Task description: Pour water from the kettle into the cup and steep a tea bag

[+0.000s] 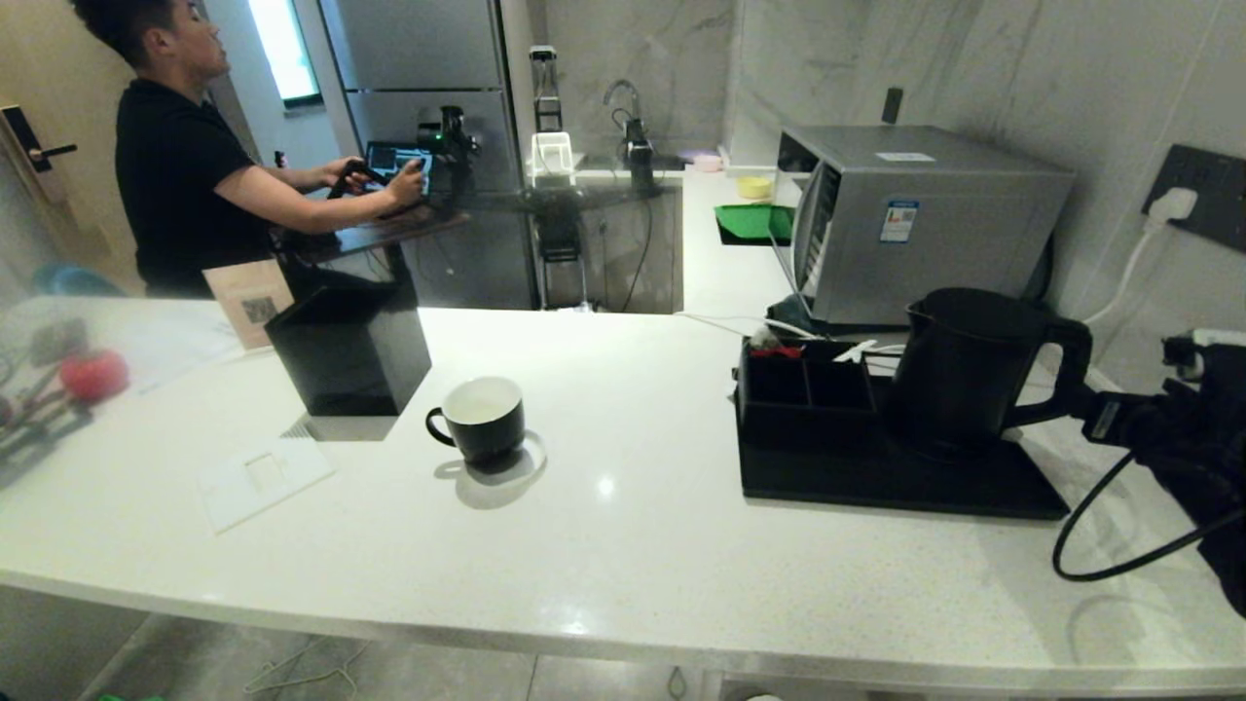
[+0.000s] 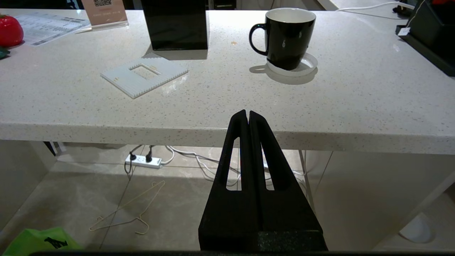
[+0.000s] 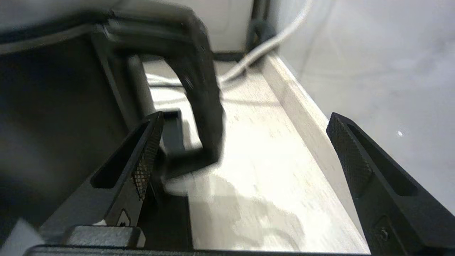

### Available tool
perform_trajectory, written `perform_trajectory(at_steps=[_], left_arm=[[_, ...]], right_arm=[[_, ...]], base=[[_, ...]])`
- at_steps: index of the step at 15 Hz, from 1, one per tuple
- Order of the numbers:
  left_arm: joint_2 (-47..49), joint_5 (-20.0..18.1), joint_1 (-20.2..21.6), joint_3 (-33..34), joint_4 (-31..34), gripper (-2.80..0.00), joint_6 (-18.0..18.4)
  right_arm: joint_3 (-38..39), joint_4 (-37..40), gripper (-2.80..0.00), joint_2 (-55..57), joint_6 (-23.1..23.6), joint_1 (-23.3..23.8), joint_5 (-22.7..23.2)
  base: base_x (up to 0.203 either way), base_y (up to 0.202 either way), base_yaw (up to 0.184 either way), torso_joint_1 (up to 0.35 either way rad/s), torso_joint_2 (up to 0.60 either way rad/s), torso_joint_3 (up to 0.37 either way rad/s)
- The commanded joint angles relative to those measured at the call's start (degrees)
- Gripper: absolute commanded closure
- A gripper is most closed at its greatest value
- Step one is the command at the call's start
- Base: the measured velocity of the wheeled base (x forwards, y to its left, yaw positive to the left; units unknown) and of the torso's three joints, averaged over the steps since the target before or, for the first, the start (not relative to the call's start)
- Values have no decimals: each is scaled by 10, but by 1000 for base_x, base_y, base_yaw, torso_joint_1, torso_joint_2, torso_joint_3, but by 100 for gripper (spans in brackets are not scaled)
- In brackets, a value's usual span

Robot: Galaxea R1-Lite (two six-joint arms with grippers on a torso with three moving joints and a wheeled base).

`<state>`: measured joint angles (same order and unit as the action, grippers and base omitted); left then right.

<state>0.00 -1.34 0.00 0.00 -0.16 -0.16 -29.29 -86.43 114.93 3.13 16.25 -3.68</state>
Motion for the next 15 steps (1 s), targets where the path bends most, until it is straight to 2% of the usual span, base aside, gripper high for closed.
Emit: perform_trajectory(at_steps=[1, 8, 9, 15], left_arm=[[0, 0, 0, 0, 0, 0, 0], [0, 0, 0, 0, 0, 0, 0], [0, 0, 0, 0, 0, 0, 0], [0, 0, 0, 0, 0, 0, 0]], right_arm=[[31, -6, -280, -30, 0, 5, 1], [113, -12, -280, -98, -1, 8, 4], [120, -12, 0, -106, -1, 8, 7], [166, -11, 0, -140, -1, 8, 16]], base=[[0, 0, 0, 0, 0, 0], [0, 0, 0, 0, 0, 0], [0, 0, 0, 0, 0, 0], [0, 0, 0, 0, 0, 0]])
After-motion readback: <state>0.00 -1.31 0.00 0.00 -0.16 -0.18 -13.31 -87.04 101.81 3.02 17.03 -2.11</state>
